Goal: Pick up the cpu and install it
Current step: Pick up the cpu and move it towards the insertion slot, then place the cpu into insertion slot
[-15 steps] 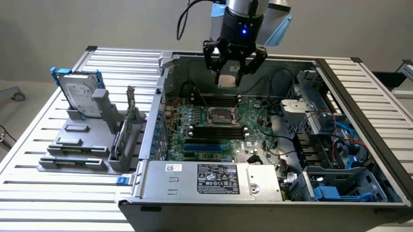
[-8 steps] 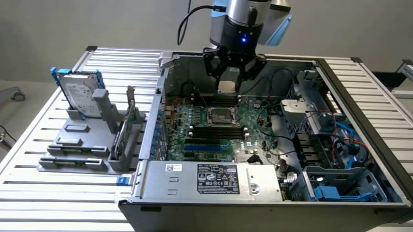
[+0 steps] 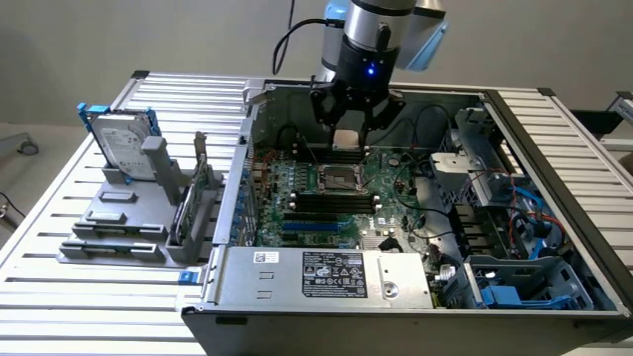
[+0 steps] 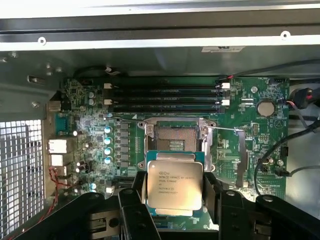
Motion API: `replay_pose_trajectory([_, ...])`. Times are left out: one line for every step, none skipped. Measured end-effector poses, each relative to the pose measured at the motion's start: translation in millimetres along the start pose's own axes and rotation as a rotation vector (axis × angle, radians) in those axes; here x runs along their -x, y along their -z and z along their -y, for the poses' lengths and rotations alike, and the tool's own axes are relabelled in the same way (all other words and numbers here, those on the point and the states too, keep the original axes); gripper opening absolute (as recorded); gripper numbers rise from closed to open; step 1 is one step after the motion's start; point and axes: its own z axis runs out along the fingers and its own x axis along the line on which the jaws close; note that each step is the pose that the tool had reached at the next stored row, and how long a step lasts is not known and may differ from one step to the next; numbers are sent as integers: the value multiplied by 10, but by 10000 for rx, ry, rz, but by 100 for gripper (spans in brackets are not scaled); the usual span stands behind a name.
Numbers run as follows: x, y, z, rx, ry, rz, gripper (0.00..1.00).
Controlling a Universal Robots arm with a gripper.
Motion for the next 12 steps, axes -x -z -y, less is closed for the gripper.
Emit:
replay_pose_trajectory([-3,-19,-13,0,0,0,55])
replay_pose_trajectory([-5,-40,-28,0,0,0,55])
replay_pose_trajectory([-4,-55,-34,3,0,1,55])
replay_pose_trajectory([-4,-56,-34,-2,0,0,55])
replay_pose_trajectory([-4,-55,-34,-3,0,-1,55])
replay_pose_trajectory([-4,-55,-34,-4,1,-1,55])
replay_pose_trajectory([-4,-55,-34,-3,-1,0,55])
replay_pose_trajectory([-4,-56,-34,-3,-1,0,55])
replay_pose_trajectory([-4,-55,-34,-4,-1,-1,55])
replay_pose_trajectory([-4,-55,-34,-4,-1,0,55])
replay_pose_trajectory([-4,-55,-34,-4,-1,0,55])
replay_pose_trajectory([-4,-55,-34,-4,-1,0,55])
